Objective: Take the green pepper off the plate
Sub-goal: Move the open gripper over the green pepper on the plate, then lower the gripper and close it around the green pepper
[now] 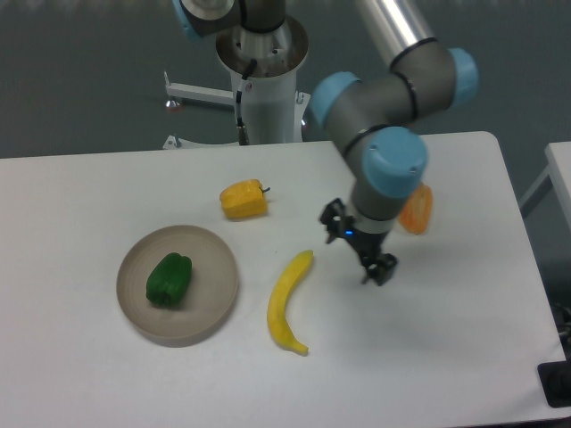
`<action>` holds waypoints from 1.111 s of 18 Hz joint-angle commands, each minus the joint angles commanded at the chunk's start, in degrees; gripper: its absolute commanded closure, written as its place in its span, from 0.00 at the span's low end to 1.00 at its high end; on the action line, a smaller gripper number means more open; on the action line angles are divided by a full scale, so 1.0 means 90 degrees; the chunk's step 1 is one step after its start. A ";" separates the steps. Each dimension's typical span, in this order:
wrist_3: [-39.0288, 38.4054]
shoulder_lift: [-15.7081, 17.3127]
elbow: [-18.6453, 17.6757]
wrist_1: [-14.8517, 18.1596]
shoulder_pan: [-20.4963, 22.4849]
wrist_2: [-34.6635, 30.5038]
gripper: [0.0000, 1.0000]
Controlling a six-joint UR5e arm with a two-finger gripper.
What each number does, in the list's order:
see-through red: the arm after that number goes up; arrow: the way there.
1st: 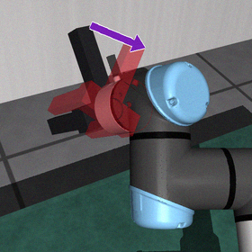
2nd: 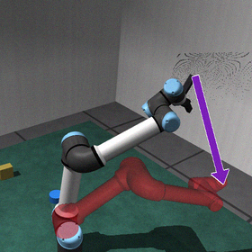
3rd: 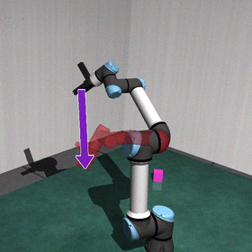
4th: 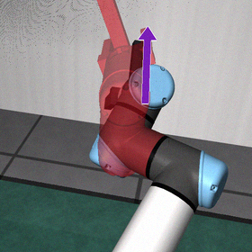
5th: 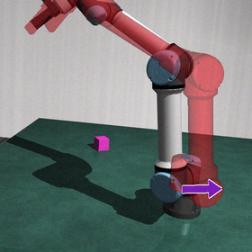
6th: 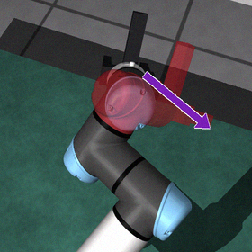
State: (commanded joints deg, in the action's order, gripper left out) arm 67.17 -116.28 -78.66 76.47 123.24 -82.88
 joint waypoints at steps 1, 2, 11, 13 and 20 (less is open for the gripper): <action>-0.0235 0.0000 -0.0010 -0.0029 -0.0176 0.0000 0.00; -0.0575 0.0000 -0.0039 -0.0039 -0.0420 0.0010 0.00; -0.2814 -0.0205 -0.0264 -0.0059 -0.1369 0.0632 0.00; -0.3320 -0.0283 -0.0284 -0.0068 -0.1379 0.0898 0.00; -0.4259 -0.0605 -0.0284 -0.0585 -0.1526 0.0898 0.00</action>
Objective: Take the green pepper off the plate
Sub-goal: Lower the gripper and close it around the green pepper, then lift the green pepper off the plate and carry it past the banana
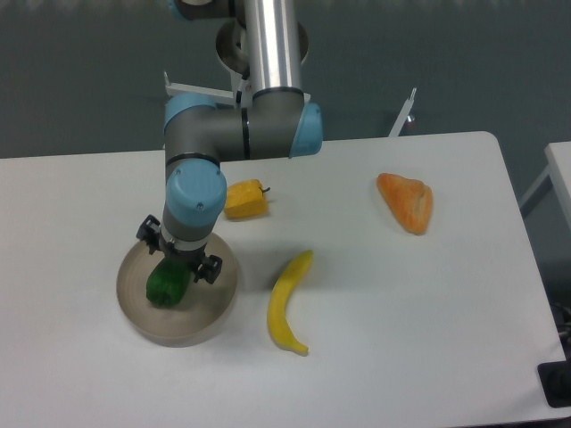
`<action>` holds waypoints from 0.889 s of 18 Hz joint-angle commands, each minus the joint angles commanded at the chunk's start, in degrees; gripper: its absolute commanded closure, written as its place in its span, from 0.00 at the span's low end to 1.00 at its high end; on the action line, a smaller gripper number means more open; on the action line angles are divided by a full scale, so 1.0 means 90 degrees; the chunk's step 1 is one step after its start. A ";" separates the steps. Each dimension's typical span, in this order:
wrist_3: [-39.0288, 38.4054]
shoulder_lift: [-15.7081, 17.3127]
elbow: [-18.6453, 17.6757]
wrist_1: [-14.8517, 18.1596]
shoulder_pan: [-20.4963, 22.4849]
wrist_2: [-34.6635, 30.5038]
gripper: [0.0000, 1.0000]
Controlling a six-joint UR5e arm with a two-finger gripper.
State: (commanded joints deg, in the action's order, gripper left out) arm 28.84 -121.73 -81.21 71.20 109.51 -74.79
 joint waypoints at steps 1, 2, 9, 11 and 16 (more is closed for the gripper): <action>-0.0117 -0.0058 -0.0010 -0.0213 -0.0019 0.0000 0.00; -0.0215 -0.0098 -0.0019 -0.0457 -0.0058 -0.0010 0.00; -0.0187 -0.0157 -0.0029 -0.0518 -0.0088 -0.0078 0.81; -0.0167 -0.0079 -0.0020 -0.0479 -0.0098 -0.0708 0.97; -0.0138 0.0272 -0.0019 -0.0440 -0.0127 -0.1338 0.98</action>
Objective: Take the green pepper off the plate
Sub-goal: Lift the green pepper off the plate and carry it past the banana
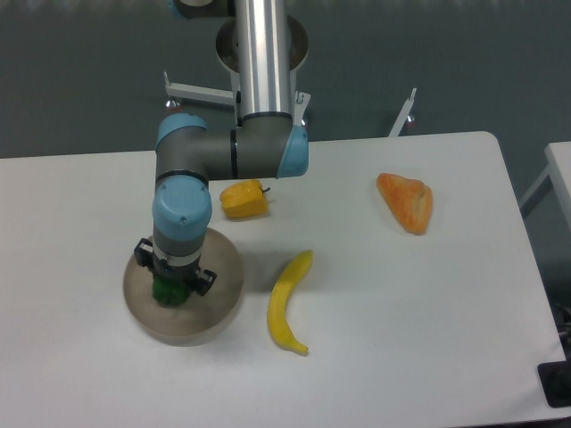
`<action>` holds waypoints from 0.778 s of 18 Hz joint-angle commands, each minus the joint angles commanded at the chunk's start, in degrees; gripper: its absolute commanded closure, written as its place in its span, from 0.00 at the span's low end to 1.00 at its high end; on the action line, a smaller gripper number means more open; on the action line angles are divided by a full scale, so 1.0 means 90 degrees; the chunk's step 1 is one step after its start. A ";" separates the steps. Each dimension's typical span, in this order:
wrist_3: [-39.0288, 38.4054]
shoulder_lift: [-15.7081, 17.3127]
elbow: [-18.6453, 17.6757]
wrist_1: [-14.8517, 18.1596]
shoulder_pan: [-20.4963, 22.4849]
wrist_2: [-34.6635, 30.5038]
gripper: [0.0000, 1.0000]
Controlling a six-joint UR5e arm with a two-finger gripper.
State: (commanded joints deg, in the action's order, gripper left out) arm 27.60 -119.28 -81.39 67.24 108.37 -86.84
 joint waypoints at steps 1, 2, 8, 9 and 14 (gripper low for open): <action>0.0010 0.0088 0.0010 0.0000 0.0010 0.0000 0.98; 0.0078 0.0195 0.0019 0.0010 0.0049 0.0010 0.98; 0.1257 0.0782 0.0107 0.0029 0.1091 0.0156 0.97; 0.1511 0.0802 0.0146 0.0029 0.1345 0.0195 0.97; 0.3073 0.0890 0.0244 0.0623 0.2245 0.0137 0.97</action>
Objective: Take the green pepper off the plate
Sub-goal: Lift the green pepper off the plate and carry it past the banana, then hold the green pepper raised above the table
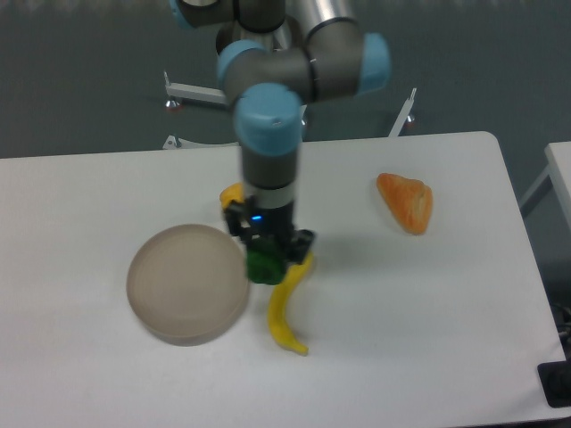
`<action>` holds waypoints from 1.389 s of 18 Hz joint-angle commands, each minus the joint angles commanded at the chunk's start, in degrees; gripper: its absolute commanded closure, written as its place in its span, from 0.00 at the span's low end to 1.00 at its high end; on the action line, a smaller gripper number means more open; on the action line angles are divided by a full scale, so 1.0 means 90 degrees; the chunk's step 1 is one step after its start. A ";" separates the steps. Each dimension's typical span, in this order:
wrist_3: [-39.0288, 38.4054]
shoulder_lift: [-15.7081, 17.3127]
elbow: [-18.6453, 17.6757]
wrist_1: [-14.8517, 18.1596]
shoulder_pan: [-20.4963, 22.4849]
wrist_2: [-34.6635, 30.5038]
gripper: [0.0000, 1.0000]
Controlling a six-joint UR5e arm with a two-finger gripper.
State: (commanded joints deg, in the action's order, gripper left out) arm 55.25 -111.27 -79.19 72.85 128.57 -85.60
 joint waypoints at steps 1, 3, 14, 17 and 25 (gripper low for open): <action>0.0371 -0.0039 0.0059 0.0166 0.0127 -0.0029 0.97; 0.1142 -0.0155 0.0195 0.0323 0.0400 -0.0049 0.97; 0.2504 -0.0703 0.0626 0.0324 0.0685 -0.0381 0.96; 0.2679 -0.0713 0.0616 0.0324 0.0685 -0.0342 0.96; 0.3197 -0.0684 0.0587 0.0363 0.0783 -0.0381 0.96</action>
State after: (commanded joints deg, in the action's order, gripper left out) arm 84.02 -117.42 -73.92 76.11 135.62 -89.03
